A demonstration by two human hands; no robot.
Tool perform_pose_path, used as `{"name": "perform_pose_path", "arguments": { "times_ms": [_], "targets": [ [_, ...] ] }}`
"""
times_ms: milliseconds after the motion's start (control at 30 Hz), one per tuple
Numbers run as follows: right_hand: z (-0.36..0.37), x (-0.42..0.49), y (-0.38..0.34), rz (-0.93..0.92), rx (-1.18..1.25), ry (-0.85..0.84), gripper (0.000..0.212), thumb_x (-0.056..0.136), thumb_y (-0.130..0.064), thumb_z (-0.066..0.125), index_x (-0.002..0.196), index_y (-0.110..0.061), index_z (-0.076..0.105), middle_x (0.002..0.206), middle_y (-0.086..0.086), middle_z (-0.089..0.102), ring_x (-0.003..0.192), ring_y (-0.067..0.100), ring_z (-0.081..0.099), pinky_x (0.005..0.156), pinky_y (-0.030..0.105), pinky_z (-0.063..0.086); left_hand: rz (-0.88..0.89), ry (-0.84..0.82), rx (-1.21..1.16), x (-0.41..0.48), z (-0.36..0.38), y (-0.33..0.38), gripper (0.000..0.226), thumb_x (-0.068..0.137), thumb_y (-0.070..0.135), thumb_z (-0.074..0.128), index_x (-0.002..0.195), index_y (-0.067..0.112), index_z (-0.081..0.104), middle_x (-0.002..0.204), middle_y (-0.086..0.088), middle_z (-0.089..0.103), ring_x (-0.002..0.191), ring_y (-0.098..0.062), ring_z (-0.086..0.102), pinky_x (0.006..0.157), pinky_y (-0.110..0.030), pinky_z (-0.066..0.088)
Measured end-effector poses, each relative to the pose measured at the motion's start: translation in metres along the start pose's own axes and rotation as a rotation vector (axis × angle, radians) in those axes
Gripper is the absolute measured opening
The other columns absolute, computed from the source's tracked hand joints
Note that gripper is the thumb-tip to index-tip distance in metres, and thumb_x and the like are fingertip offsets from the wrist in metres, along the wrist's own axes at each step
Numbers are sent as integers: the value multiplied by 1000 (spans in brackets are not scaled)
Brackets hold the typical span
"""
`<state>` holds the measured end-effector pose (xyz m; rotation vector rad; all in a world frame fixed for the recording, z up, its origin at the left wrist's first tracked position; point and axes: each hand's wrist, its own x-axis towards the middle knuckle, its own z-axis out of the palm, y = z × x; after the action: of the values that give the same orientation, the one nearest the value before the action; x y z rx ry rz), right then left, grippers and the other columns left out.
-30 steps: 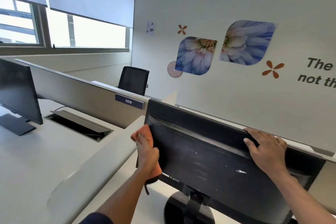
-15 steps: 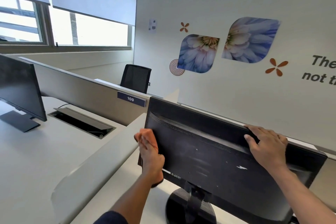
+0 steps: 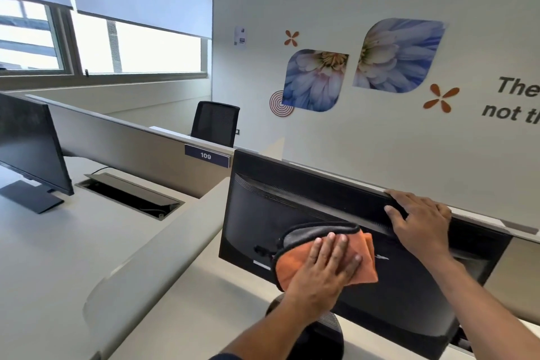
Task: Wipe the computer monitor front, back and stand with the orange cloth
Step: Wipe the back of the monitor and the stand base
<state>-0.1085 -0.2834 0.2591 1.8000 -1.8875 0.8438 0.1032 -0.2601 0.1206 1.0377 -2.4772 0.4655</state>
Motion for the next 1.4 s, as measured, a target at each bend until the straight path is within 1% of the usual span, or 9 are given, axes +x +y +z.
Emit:
{"name": "perform_pose_path", "arguments": {
  "times_ms": [200,333,533,700,867,1067,1200,1300,1400],
  "targets": [
    [-3,0,0,4,24,-21,45,83,-44,44,120,-31,66,118,-7,68,111,23,58,92,36,23,-43,-32,164,-21,-6,-63,83,82,21,45,155,25,6,161,-14,-11,147,-38,0,119,-55,8],
    [-2,1,-5,-6,19,-9,43,82,-43,45,118,-33,66,116,-10,69,109,22,59,91,35,22,-472,-28,-44,-47,-9,-91,83,85,10,38,154,12,-8,157,-28,-9,144,-51,1,113,-62,22],
    [-2,-4,-4,-6,11,28,40,83,-42,47,116,-31,67,115,-10,69,108,21,60,90,36,23,-1181,-5,-540,-18,-36,-70,112,85,13,62,140,0,-34,152,-29,-27,144,-48,-12,118,-44,2],
    [-1,-5,0,3,-1,17,42,83,-43,45,117,-32,66,115,-11,69,107,20,59,89,35,23,-897,-74,-396,-11,-13,-17,107,88,14,52,135,2,-44,141,-31,-44,133,-51,-35,114,-52,-15],
    [-1,-3,-5,-2,10,25,42,83,-42,46,117,-31,67,116,-9,69,109,22,60,91,37,24,-349,-128,-166,-18,17,31,109,66,26,76,154,9,13,155,-34,2,137,-57,22,110,-63,27],
    [-2,-7,4,3,15,11,41,84,-43,45,119,-33,65,117,-10,68,110,21,59,93,38,25,-6,-146,46,-28,27,7,102,79,41,68,155,25,1,161,-12,10,143,-41,22,113,-54,23],
    [-3,-5,-3,-3,26,3,41,84,-43,45,118,-33,66,118,-11,68,110,21,59,91,35,22,-164,-136,105,-43,24,-20,84,82,28,46,156,24,4,161,-18,2,143,-44,12,115,-57,15],
    [-4,-4,-4,5,38,4,41,83,-43,45,118,-34,66,118,-11,68,110,21,59,92,35,22,-466,-121,-21,-64,25,-38,89,79,14,55,155,13,9,157,-28,6,141,-52,18,110,-63,26],
    [-4,-7,-1,7,35,12,41,83,-43,46,118,-33,66,117,-11,68,110,21,59,92,35,22,-739,-106,-191,-73,17,-50,98,84,10,56,152,10,-15,156,-32,-6,142,-54,6,111,-61,26]
  ]
}}
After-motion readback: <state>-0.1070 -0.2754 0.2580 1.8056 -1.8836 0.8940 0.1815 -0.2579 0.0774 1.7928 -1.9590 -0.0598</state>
